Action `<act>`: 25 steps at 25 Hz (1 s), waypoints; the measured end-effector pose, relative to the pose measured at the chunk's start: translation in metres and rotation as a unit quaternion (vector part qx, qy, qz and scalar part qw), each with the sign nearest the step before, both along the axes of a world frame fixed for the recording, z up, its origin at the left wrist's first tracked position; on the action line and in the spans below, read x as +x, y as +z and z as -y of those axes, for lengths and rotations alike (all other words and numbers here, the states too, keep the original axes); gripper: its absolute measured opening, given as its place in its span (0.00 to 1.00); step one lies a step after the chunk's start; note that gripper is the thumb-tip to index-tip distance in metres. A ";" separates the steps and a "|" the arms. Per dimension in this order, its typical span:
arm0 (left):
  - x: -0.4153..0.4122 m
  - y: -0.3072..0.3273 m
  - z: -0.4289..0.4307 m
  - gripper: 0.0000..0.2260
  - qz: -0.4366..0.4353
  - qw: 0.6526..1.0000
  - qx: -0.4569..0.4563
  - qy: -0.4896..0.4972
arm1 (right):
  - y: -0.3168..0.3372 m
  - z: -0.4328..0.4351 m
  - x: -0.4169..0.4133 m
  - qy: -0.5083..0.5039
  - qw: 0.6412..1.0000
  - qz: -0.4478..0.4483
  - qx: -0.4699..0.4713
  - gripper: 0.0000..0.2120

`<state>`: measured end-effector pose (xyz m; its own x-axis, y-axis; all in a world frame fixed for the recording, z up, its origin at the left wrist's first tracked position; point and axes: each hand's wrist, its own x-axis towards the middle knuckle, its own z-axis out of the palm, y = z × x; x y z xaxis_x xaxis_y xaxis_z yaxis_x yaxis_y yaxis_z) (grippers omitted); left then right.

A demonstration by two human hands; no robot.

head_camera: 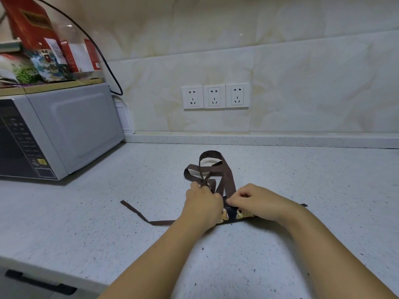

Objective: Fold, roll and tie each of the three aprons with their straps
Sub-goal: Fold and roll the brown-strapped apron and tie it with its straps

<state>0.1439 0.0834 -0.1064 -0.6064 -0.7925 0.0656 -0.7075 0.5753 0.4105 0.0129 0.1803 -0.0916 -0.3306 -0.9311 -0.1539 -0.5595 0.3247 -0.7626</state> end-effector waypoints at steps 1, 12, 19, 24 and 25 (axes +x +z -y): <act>0.000 -0.002 0.005 0.10 -0.018 1.000 0.004 0.013 | 0.000 -0.005 -0.003 0.014 1.000 0.006 0.014 0.18; -0.003 0.013 0.038 0.07 0.006 0.990 -0.016 0.140 | 0.001 -0.001 -0.001 0.004 0.999 -0.027 0.026 0.11; -0.003 0.018 0.044 0.13 0.080 0.946 -0.300 -0.096 | -0.004 0.004 -0.007 0.008 1.000 -0.022 0.018 0.16; 0.003 0.017 0.057 0.18 0.146 0.978 -0.062 -0.134 | -0.007 0.005 -0.008 -0.005 1.000 -0.017 0.019 0.21; 0.003 0.016 0.059 0.18 0.156 0.978 -0.038 -0.135 | -0.007 0.005 -0.008 -0.008 1.000 -0.017 0.021 0.21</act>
